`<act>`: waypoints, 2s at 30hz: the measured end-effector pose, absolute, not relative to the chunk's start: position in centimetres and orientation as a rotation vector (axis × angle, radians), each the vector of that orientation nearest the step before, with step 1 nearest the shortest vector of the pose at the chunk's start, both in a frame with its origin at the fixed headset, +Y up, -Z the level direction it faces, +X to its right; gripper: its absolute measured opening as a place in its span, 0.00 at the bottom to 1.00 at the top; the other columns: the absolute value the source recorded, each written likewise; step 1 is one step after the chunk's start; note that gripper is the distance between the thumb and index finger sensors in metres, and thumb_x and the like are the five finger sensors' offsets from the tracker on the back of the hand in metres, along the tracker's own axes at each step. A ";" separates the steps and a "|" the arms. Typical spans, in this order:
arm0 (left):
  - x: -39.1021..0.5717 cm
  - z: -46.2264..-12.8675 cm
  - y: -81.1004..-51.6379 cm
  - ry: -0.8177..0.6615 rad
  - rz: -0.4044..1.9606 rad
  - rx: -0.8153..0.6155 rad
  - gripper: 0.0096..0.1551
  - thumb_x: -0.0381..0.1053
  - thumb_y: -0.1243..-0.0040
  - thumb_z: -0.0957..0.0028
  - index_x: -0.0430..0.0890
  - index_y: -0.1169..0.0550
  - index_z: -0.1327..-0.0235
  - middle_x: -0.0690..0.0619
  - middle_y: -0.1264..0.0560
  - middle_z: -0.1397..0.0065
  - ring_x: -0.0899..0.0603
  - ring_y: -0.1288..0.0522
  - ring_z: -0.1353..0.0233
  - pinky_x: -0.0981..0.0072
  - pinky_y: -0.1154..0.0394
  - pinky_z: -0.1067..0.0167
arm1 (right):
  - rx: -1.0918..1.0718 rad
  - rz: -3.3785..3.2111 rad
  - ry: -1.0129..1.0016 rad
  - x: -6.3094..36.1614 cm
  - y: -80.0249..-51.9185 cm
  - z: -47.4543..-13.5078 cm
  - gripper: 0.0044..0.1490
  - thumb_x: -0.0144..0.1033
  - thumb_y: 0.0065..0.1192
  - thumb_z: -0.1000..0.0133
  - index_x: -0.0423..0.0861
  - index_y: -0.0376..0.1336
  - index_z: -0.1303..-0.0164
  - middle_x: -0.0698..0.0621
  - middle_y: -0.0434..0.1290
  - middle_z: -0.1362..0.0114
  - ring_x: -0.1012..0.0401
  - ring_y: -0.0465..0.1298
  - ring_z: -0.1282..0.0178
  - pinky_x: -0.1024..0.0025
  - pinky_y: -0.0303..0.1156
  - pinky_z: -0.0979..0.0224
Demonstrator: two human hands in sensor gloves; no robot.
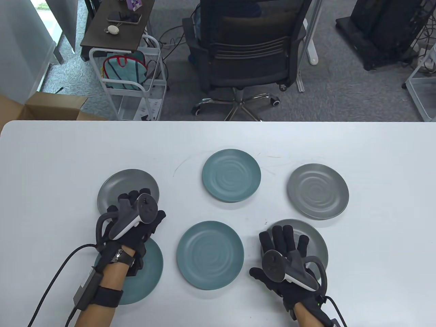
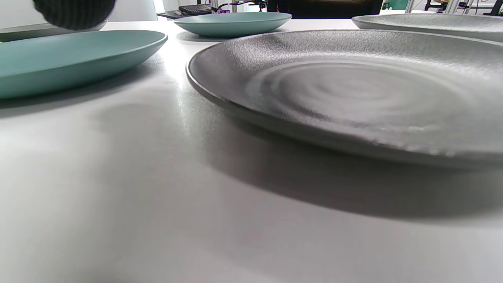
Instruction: Flip plate to back facing up
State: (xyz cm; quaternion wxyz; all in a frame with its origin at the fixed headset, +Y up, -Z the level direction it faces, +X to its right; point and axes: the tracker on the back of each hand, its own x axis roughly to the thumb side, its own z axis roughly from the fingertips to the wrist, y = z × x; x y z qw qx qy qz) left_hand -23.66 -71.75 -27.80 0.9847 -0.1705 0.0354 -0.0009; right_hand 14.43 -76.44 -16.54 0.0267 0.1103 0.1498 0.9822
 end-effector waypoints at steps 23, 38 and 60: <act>-24.9 -32.0 -76.0 0.205 -0.007 -0.508 0.50 0.74 0.57 0.42 0.48 0.45 0.13 0.40 0.43 0.14 0.29 0.42 0.13 0.28 0.41 0.25 | 0.330 3.018 0.456 14.4 -76.4 -16.6 0.63 0.69 0.49 0.46 0.46 0.30 0.15 0.35 0.31 0.12 0.39 0.29 0.15 0.29 0.25 0.25; -23.6 -32.3 -76.8 0.204 -0.122 -0.510 0.51 0.73 0.48 0.45 0.46 0.41 0.15 0.38 0.39 0.18 0.28 0.35 0.18 0.32 0.34 0.28 | 0.344 3.017 0.447 14.2 -76.5 -16.6 0.62 0.69 0.49 0.46 0.46 0.30 0.15 0.36 0.30 0.12 0.39 0.29 0.15 0.29 0.25 0.24; -22.6 -32.9 -76.2 0.191 -0.094 -0.514 0.43 0.61 0.47 0.39 0.41 0.42 0.16 0.31 0.39 0.21 0.24 0.31 0.23 0.41 0.23 0.37 | 0.356 3.008 0.425 14.2 -76.4 -16.5 0.62 0.68 0.49 0.46 0.46 0.31 0.15 0.35 0.31 0.12 0.39 0.29 0.15 0.29 0.25 0.24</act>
